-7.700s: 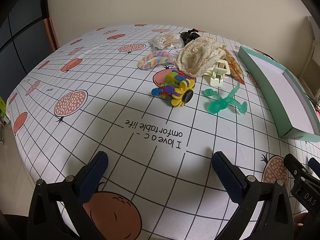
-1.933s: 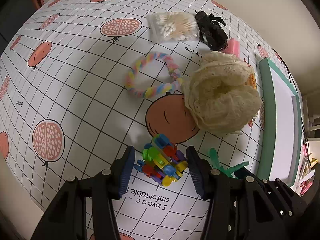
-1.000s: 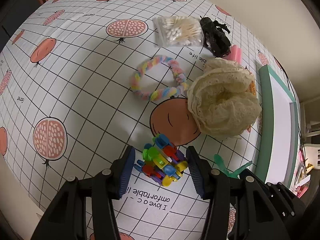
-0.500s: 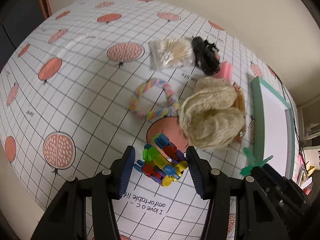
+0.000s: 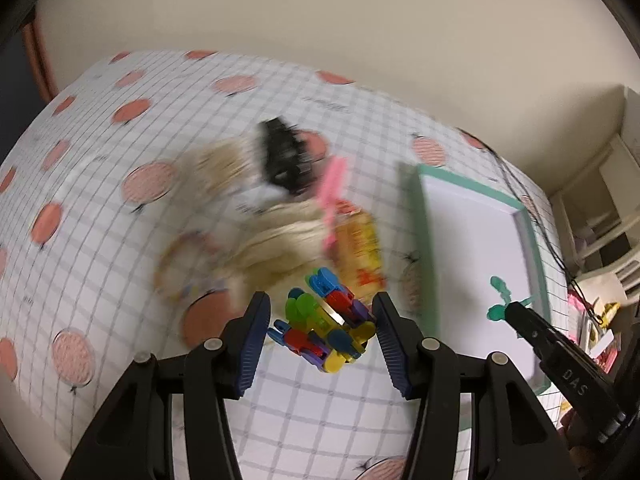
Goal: Organize objects
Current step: 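Carry the block cluster with the left tool while the right tool carries the figure into the tray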
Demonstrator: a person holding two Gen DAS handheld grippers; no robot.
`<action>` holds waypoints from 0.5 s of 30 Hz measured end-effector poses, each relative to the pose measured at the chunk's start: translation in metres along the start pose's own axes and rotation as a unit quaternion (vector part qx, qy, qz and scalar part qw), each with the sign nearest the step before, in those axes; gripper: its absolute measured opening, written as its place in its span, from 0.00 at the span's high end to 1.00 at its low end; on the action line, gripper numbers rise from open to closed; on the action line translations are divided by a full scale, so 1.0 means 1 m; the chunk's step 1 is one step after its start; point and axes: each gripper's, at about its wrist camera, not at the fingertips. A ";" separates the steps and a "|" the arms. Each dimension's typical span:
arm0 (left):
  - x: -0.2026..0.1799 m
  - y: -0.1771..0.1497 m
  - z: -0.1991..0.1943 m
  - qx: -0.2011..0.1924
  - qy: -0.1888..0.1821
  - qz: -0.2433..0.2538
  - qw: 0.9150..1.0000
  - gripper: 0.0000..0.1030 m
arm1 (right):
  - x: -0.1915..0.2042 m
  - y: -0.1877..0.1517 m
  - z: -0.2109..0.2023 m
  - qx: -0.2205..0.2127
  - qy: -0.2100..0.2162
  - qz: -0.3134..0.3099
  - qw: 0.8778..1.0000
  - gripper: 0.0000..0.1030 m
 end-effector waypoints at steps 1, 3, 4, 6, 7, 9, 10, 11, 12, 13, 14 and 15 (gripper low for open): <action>-0.009 0.003 0.002 -0.006 -0.005 0.008 1.000 0.47 | -0.006 0.003 0.000 -0.003 -0.002 0.004 1.000 0.64; -0.022 0.006 0.006 -0.012 -0.011 0.020 1.000 0.47 | -0.021 0.008 -0.002 -0.013 -0.010 0.010 1.000 0.64; -0.026 0.007 0.007 -0.014 -0.013 0.025 1.000 0.47 | -0.026 0.010 -0.003 -0.017 -0.013 0.011 1.000 0.64; -0.040 0.011 0.014 -0.015 -0.024 0.036 0.999 0.47 | -0.036 0.015 -0.003 -0.022 -0.017 0.015 0.999 0.64; -0.046 0.012 0.017 -0.014 -0.030 0.040 0.999 0.47 | -0.042 0.018 -0.002 -0.026 -0.021 0.017 0.999 0.64; -0.060 0.015 0.025 -0.016 -0.040 0.049 0.998 0.47 | -0.052 0.024 0.001 -0.028 -0.030 0.022 0.999 0.64; -0.066 0.016 0.029 -0.017 -0.042 0.055 0.997 0.47 | -0.055 0.025 0.002 -0.028 -0.034 0.024 0.999 0.64; -0.076 0.018 0.035 -0.015 -0.042 0.064 0.997 0.47 | -0.059 0.027 0.005 -0.028 -0.036 0.026 0.999 0.64; -0.083 0.020 0.040 -0.012 -0.039 0.072 0.997 0.47 | -0.065 0.030 0.008 -0.027 -0.037 0.032 0.998 0.64; -0.089 0.022 0.044 -0.010 -0.036 0.077 0.996 0.47 | -0.068 0.032 0.011 -0.025 -0.038 0.034 0.998 0.64; -0.095 0.023 0.049 -0.007 -0.033 0.083 0.996 0.47 | -0.071 0.034 0.013 -0.026 -0.041 0.035 0.998 0.64; -0.101 0.026 0.053 -0.005 -0.034 0.087 0.996 0.47 | -0.073 0.036 0.015 -0.027 -0.044 0.035 0.998 0.64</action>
Point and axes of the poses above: each gripper's, at about its wrist camera, not at the fingertips, and z roughly the way its jaws point, x to its left, y to its top, and after that the axes turned 4 degrees about x, right-handed
